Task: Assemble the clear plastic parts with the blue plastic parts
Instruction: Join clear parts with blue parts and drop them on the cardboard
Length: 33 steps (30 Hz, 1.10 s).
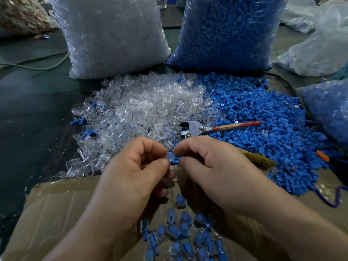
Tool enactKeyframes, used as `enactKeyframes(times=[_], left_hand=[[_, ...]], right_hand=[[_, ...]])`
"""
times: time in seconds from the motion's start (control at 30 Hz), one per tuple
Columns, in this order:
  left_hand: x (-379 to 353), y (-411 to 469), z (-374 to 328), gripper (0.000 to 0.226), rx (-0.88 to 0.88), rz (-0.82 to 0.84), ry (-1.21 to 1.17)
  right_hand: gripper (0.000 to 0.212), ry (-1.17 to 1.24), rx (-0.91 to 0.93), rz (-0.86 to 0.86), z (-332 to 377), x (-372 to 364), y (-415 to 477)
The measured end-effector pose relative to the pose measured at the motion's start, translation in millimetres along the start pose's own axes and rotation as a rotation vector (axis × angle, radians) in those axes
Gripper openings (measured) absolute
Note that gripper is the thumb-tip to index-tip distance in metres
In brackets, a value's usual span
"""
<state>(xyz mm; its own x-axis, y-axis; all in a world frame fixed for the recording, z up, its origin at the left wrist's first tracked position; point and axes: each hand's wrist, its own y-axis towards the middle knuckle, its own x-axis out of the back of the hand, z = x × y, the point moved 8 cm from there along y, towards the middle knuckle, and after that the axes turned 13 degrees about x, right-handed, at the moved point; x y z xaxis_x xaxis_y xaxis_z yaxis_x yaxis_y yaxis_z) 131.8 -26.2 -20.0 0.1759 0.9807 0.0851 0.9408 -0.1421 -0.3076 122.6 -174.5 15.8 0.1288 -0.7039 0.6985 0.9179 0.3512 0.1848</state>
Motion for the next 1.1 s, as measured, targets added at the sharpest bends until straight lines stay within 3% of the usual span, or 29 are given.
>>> enactKeyframes(times=[0.13, 0.23, 0.37, 0.47, 0.67, 0.83, 0.9, 1.0, 1.1], left_hand=[[-5, -1, -2, 0.021, -0.019, 0.017, -0.007], [-8, -1, -4, 0.011, -0.022, 0.044, -0.035], [-5, -1, -5, 0.022, -0.019, 0.027, -0.063], [-6, -1, -5, 0.011, -0.012, 0.039, -0.078], [-8, -4, -10, 0.017, 0.014, 0.095, -0.190], [-3, -2, -6, 0.025, -0.040, -0.001, -0.001], [1, 0, -3, 0.026, -0.003, -0.018, -0.026], [6, 0, -2, 0.030, 0.018, -0.018, -0.015], [5, -2, -5, 0.031, 0.007, 0.008, -0.007]], right_hand=[[0.008, 0.313, -0.017, -0.124, 1, 2, -4], [0.009, 0.332, 0.022, -0.178, 5, 5, -5], [0.010, 0.133, 0.128, -0.198, 11, 7, -4], [0.005, -0.016, 0.215, -0.203, 17, 8, -3], [0.011, -0.091, 0.321, -0.166, 24, 4, -5], [0.021, -0.218, 0.316, -0.063, 23, 0, -4], [0.036, -0.439, 0.242, -0.075, 14, 9, -3], [0.069, -0.691, -0.043, 0.024, -22, 30, -3], [0.068, -0.806, -0.153, 0.150, -48, 40, -7]])
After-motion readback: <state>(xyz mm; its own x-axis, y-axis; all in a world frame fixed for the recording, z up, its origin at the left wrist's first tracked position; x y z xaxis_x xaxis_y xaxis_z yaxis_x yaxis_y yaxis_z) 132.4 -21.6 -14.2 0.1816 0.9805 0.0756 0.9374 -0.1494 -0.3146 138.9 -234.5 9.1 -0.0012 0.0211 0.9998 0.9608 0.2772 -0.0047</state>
